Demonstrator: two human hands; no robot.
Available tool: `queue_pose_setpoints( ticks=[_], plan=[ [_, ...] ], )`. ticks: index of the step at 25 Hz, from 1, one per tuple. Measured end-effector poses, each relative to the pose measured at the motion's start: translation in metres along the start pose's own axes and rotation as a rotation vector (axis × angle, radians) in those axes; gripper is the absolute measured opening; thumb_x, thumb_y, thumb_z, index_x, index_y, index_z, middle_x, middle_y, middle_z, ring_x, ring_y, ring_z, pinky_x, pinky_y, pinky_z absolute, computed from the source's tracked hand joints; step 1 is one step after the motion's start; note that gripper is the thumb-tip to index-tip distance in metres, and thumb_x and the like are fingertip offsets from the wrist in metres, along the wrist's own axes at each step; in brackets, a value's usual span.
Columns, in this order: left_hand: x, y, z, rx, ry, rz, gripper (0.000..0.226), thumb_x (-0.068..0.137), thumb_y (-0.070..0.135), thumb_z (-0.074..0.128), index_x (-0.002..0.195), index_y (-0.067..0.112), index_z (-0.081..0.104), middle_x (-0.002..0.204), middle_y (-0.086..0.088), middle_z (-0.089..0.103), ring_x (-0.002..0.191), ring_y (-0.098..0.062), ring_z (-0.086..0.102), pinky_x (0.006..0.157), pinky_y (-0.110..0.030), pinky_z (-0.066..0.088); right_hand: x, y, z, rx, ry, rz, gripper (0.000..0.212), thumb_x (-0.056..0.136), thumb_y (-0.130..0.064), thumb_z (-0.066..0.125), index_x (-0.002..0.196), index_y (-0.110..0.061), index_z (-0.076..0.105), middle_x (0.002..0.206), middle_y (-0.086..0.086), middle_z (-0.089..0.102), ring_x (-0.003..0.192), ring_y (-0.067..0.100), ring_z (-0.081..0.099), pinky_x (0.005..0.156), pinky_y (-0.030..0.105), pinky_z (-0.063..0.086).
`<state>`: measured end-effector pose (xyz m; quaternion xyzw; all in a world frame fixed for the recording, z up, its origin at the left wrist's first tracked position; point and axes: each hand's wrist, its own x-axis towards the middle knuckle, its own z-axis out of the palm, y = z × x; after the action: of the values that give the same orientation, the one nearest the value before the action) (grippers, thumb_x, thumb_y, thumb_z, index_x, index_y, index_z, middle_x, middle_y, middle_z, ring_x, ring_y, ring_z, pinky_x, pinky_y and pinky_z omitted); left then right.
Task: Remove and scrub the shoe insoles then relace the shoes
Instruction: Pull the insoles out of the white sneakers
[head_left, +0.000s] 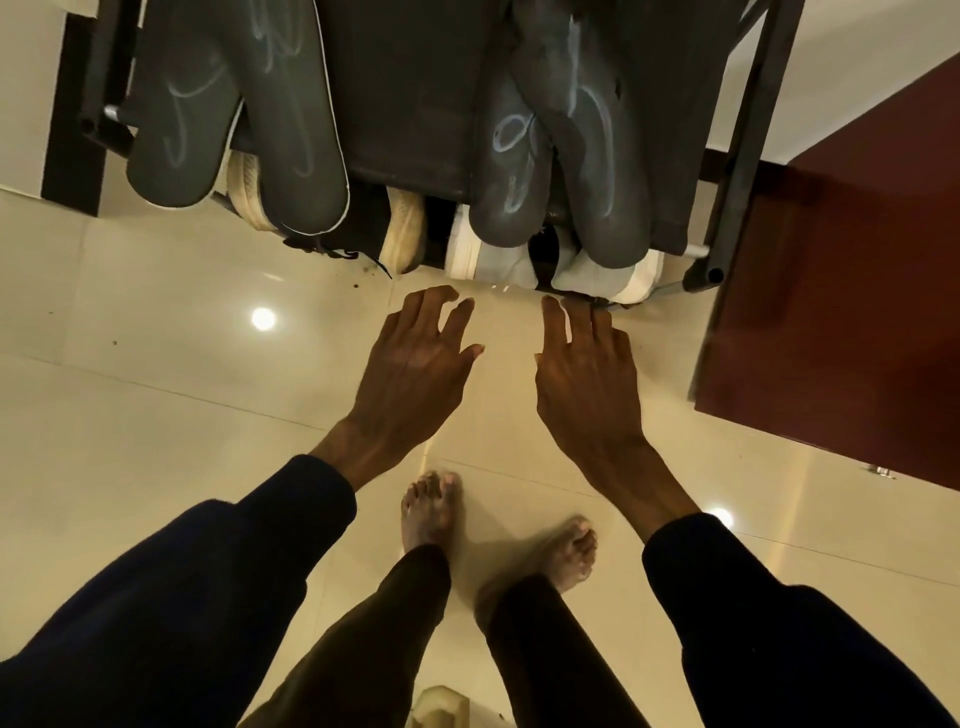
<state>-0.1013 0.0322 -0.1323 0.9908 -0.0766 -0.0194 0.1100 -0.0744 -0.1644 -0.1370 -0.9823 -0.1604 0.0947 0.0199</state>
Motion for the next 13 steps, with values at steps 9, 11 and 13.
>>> queue_pose_setpoints(
  ticks=[9, 11, 13],
  plan=[
    [0.069, 0.024, 0.056, 0.336, 0.035, 0.088, 0.069, 0.084, 0.002, 0.056, 0.150, 0.017, 0.044, 0.148, -0.025, 0.040, 0.132, -0.044, 0.052, 0.096, -0.050, 0.053, 0.052, 0.024, 0.011, -0.338, -0.050, 0.106, 0.074, 0.081, -0.018, 0.075, 0.146, -0.015, 0.040, 0.137, 0.023, 0.052, 0.125, 0.042, 0.053, 0.098, 0.054, 0.050],
    [0.080, 0.024, 0.061, 0.366, -0.049, 0.069, 0.084, 0.069, 0.012, 0.082, 0.145, 0.019, 0.045, 0.143, -0.021, 0.049, 0.127, -0.041, 0.058, 0.096, -0.051, 0.055, 0.059, 0.028, 0.010, -0.362, -0.050, 0.113, 0.063, 0.080, -0.017, 0.077, 0.138, -0.017, 0.052, 0.124, 0.019, 0.060, 0.114, 0.037, 0.061, 0.092, 0.051, 0.054],
    [0.085, 0.021, 0.062, 0.385, -0.015, 0.048, 0.079, 0.073, 0.012, 0.081, 0.144, 0.018, 0.046, 0.136, -0.019, 0.060, 0.122, -0.040, 0.061, 0.094, -0.053, 0.056, 0.062, 0.032, 0.010, -0.280, -0.028, 0.114, 0.052, 0.080, -0.010, 0.078, 0.129, -0.010, 0.059, 0.115, 0.021, 0.065, 0.105, 0.039, 0.065, 0.086, 0.051, 0.057]
  ],
)
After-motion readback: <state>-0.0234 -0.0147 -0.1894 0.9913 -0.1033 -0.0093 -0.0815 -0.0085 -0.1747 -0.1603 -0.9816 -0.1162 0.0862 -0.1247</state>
